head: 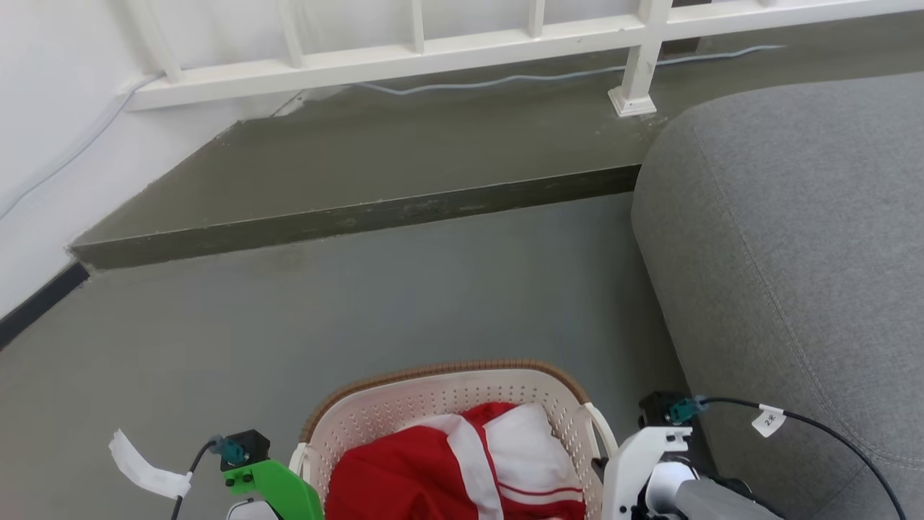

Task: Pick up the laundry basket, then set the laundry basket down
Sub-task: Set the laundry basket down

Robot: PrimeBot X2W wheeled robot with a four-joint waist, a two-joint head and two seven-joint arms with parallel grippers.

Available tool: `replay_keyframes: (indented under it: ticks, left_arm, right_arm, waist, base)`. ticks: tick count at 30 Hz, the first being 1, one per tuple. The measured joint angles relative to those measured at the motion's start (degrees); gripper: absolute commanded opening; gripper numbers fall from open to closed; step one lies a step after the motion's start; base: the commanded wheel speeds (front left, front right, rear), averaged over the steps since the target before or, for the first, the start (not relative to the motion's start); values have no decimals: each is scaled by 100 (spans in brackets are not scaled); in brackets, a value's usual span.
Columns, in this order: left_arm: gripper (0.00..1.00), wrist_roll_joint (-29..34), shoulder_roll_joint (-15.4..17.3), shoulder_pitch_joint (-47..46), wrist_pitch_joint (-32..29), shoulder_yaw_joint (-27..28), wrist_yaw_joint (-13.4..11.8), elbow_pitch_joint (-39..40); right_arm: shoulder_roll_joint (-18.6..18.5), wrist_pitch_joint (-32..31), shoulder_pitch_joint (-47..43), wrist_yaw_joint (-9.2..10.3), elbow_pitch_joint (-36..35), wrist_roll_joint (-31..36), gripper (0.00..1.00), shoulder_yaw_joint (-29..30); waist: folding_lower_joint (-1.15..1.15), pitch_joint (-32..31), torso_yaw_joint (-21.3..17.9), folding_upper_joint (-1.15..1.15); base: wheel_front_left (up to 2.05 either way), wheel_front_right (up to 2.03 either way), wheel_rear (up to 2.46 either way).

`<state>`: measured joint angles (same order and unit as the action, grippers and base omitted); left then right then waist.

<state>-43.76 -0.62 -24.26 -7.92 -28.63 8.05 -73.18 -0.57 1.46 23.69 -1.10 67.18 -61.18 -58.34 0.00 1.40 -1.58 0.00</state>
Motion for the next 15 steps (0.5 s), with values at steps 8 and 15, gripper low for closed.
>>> replay_keyframes:
  ticks: [8,15]
  left_arm:
    - [0,0,12,-200,92,3,0,32]
    - [0,0,37,-416,147,-8,0,113]
  right_arm:
    - [-10,38,227,26,-14,0,0,-5]
    - [-23,80,478,70,-18,0,0,10]
  waist:
    - [0,247,-45,0]
    - [0,508,-68,0]
  base:
    - [0,0,0]
    - [0,0,0]
